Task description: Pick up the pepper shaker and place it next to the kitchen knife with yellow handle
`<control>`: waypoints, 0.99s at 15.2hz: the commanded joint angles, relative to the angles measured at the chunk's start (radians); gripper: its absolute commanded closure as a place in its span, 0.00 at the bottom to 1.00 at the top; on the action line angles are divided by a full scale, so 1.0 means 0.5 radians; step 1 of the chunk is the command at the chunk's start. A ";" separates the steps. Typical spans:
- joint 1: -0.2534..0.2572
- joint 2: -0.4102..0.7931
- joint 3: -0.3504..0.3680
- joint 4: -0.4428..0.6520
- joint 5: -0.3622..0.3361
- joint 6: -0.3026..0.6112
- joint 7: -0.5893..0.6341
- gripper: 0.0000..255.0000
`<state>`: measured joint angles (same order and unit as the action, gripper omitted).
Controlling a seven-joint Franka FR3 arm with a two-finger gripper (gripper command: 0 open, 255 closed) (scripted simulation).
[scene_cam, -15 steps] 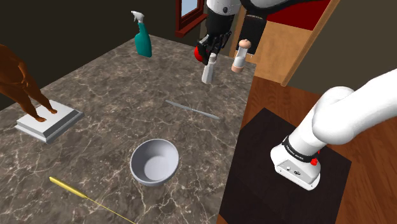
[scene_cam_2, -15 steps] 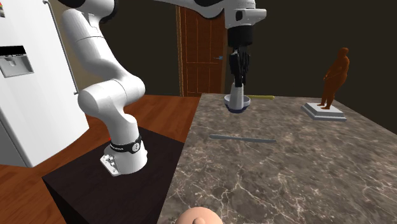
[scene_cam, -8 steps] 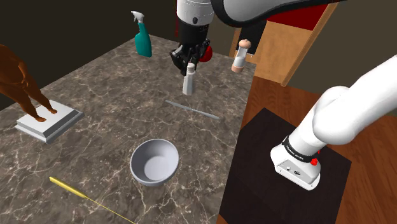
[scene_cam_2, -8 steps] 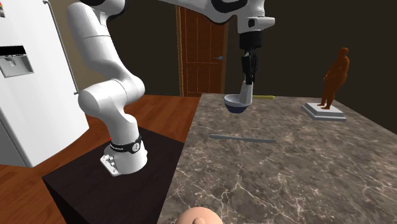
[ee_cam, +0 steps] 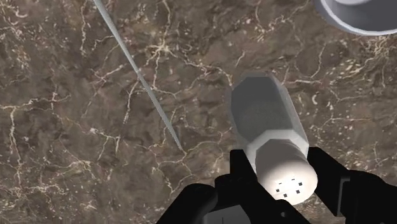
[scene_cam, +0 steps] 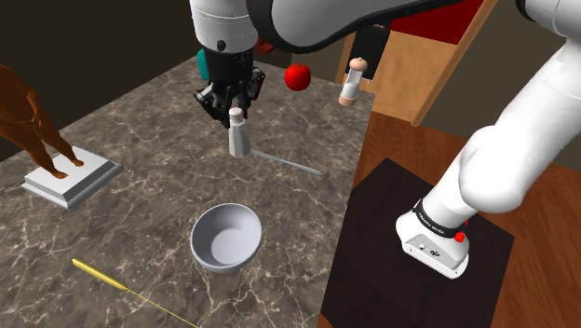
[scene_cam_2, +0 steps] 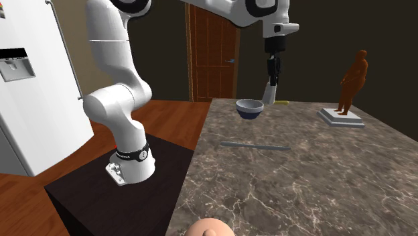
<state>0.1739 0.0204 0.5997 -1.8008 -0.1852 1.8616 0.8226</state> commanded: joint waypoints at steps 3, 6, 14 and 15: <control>0.139 0.323 0.082 0.305 -0.204 -0.088 0.244 1.00; 0.297 0.586 0.094 0.595 -0.362 -0.195 0.386 1.00; 0.822 1.283 0.001 1.550 -0.685 -0.543 0.546 1.00; 0.811 1.276 0.002 1.510 -0.683 -0.512 0.555 1.00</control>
<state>0.5740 0.6491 0.6032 -1.0516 -0.5226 1.6021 1.0967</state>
